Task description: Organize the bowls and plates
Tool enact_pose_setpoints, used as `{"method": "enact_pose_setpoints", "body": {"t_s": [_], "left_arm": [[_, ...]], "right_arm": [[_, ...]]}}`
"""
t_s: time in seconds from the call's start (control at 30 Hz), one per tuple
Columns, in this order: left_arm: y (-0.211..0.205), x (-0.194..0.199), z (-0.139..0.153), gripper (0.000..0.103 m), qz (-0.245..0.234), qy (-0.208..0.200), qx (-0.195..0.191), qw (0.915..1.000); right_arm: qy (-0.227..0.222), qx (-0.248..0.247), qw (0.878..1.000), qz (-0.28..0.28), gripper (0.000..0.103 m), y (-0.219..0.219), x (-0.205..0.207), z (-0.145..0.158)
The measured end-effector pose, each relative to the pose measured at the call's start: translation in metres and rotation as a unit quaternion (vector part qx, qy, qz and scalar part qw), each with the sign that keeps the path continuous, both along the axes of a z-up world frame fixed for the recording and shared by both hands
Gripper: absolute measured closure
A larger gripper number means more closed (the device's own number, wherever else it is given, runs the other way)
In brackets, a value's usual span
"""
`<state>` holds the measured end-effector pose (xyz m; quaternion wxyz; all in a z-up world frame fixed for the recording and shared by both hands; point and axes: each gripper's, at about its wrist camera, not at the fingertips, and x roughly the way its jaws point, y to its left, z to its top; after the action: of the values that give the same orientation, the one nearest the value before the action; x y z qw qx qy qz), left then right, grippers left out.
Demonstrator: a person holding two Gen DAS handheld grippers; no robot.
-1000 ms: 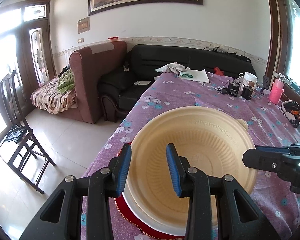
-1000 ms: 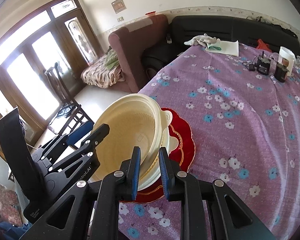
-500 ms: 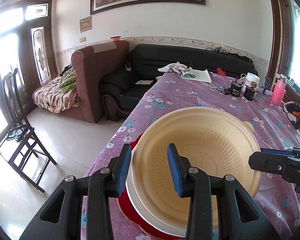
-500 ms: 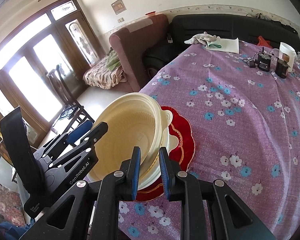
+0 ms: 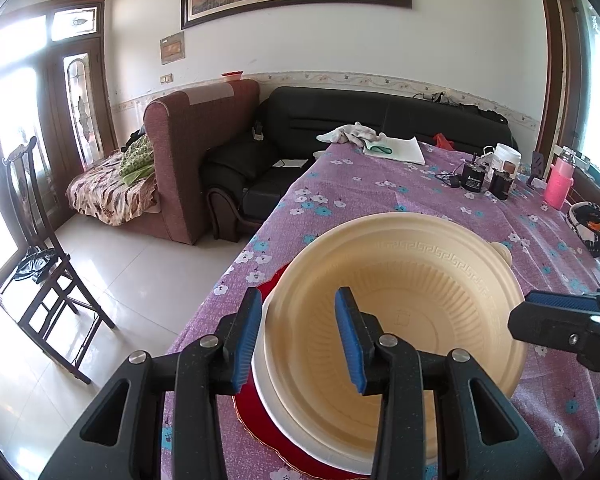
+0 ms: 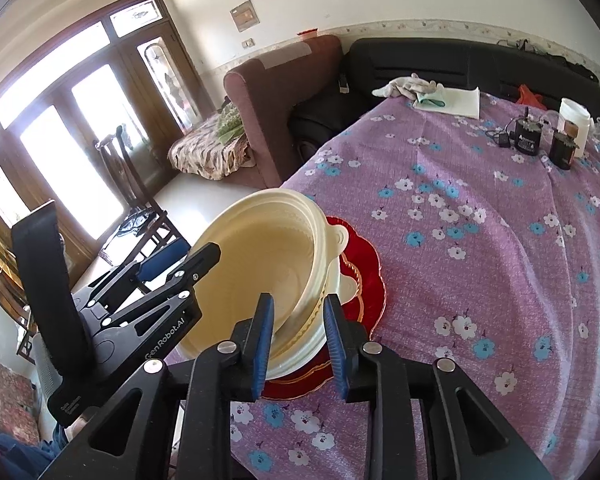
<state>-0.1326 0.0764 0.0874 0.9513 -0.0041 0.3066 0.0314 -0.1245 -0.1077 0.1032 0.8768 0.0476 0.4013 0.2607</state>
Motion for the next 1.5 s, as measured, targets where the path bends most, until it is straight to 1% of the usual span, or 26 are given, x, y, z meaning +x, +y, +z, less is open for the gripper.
{"method": "enact_pose_setpoints", "body": {"t_s": [0.1,0.2,0.3,0.37,0.43,0.57,0.63,0.77,0.8,0.83,0.9,0.93,1.0,1.03,1.1,1.13,1.17,1.2,1.23,1.3,1.33,1.4,1.5], "left_arm": [[0.0,0.0,0.001,0.065,0.001,-0.001,-0.001,1.0],[0.001,0.0,0.0,0.06,0.003,-0.004,-0.003,1.0],[0.006,-0.003,-0.003,0.059,0.005,-0.008,-0.008,0.9999],[0.008,-0.006,-0.004,0.056,0.005,-0.01,-0.013,0.9999],[0.01,-0.009,-0.004,0.046,0.006,-0.011,-0.018,0.9998],[0.015,-0.013,0.002,0.041,0.012,-0.019,-0.023,0.9995],[0.022,-0.015,0.006,0.035,0.017,-0.024,-0.031,0.9991],[0.04,-0.017,0.015,0.03,0.039,-0.035,-0.038,0.9979],[0.046,-0.018,0.017,0.027,0.043,-0.036,-0.042,0.9975],[0.056,-0.018,0.018,0.024,0.05,-0.036,-0.053,0.9967],[0.076,-0.016,0.017,0.023,0.059,-0.024,-0.08,0.9948],[0.086,-0.013,0.016,0.023,0.062,-0.014,-0.092,0.9938],[0.106,-0.01,0.009,0.023,0.072,0.004,-0.123,0.9897],[0.119,-0.008,0.003,0.023,0.077,0.016,-0.149,0.9857],[0.136,-0.004,-0.009,0.023,0.081,0.039,-0.187,0.9783],[0.144,-0.002,-0.018,0.025,0.078,0.054,-0.211,0.9729],[0.147,0.0,-0.024,0.029,0.071,0.064,-0.228,0.9691],[0.149,0.003,-0.033,0.041,0.06,0.08,-0.245,0.9645],[0.15,0.005,-0.039,0.052,0.052,0.091,-0.253,0.9618],[0.147,0.007,-0.049,0.054,0.028,0.109,-0.27,0.9564],[0.145,0.006,-0.052,0.054,0.02,0.113,-0.271,0.9557],[0.139,0.005,-0.053,0.055,0.008,0.112,-0.263,0.9582],[0.13,0.003,-0.05,0.059,-0.009,0.111,-0.24,0.9642]], "right_arm": [[-0.002,0.002,1.0,-0.003,0.073,-0.003,0.0,0.002],[-0.002,0.01,1.0,-0.013,0.073,-0.01,0.001,0.003],[-0.002,0.019,0.999,-0.025,0.074,-0.02,0.003,0.004],[0.001,0.024,0.999,-0.034,0.073,-0.025,0.005,0.003],[0.005,0.027,0.999,-0.038,0.074,-0.03,0.007,0.001],[0.015,0.032,0.998,-0.042,0.074,-0.036,0.01,-0.005],[0.019,0.032,0.998,-0.044,0.074,-0.037,0.011,-0.008],[0.024,0.032,0.998,-0.048,0.074,-0.04,0.013,-0.012],[0.026,0.032,0.998,-0.05,0.073,-0.042,0.014,-0.013],[0.026,0.032,0.998,-0.051,0.073,-0.043,0.013,-0.014],[0.03,0.032,0.998,-0.055,0.072,-0.045,0.015,-0.017],[0.032,0.031,0.997,-0.057,0.07,-0.047,0.016,-0.019],[0.036,0.031,0.997,-0.06,0.069,-0.049,0.018,-0.023],[0.038,0.031,0.997,-0.061,0.069,-0.05,0.019,-0.025],[0.044,0.03,0.997,-0.063,0.069,-0.05,0.022,-0.03],[0.048,0.029,0.996,-0.064,0.069,-0.05,0.023,-0.033],[0.051,0.029,0.996,-0.065,0.069,-0.05,0.024,-0.035],[0.054,0.028,0.996,-0.065,0.069,-0.05,0.026,-0.038],[0.056,0.027,0.996,-0.064,0.069,-0.05,0.027,-0.041],[0.061,0.026,0.996,-0.064,0.069,-0.049,0.029,-0.046],[0.064,0.026,0.996,-0.065,0.069,-0.049,0.031,-0.048],[0.068,0.028,0.995,-0.064,0.069,-0.05,0.033,-0.053],[0.074,0.027,0.995,-0.065,0.069,-0.049,0.037,-0.06]]}}
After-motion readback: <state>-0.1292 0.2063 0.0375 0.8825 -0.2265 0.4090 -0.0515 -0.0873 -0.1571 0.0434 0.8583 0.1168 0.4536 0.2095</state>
